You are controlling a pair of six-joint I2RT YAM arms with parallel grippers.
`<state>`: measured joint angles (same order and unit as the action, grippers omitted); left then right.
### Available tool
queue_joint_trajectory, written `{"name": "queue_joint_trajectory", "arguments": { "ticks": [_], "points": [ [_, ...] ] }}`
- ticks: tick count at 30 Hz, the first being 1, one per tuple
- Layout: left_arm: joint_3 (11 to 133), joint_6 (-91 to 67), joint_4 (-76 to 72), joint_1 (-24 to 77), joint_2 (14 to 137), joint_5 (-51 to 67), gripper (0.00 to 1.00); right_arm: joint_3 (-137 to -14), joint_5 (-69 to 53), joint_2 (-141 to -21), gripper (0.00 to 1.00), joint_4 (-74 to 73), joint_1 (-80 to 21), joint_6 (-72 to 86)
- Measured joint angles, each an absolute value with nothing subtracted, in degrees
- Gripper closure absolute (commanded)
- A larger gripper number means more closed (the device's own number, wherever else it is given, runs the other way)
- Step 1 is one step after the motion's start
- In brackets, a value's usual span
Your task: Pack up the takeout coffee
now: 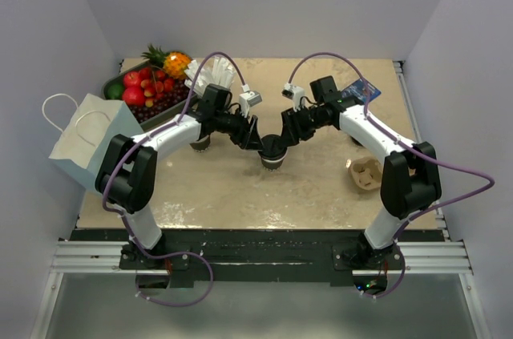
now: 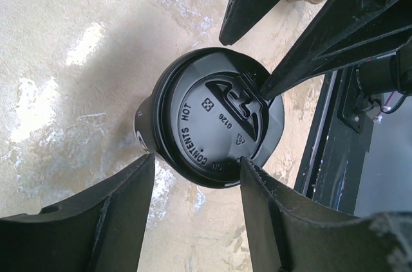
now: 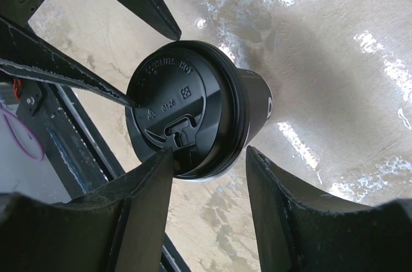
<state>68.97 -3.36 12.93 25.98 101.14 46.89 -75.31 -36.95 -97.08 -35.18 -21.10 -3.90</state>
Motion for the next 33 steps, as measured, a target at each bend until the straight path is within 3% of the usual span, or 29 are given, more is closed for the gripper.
{"name": "queue_joint_trajectory", "arguments": {
  "ticks": [20,33],
  "points": [
    [69.23,-3.38,12.95,26.39,101.14,47.07,0.39,-74.0,-36.45,-95.18,0.5,-36.58,-21.1,-4.1],
    [70.04,-3.16,13.08,26.92,101.14,47.13,0.42,-73.76,-37.01,-95.18,0.43,-36.53,-21.1,-3.57]
  ]
}}
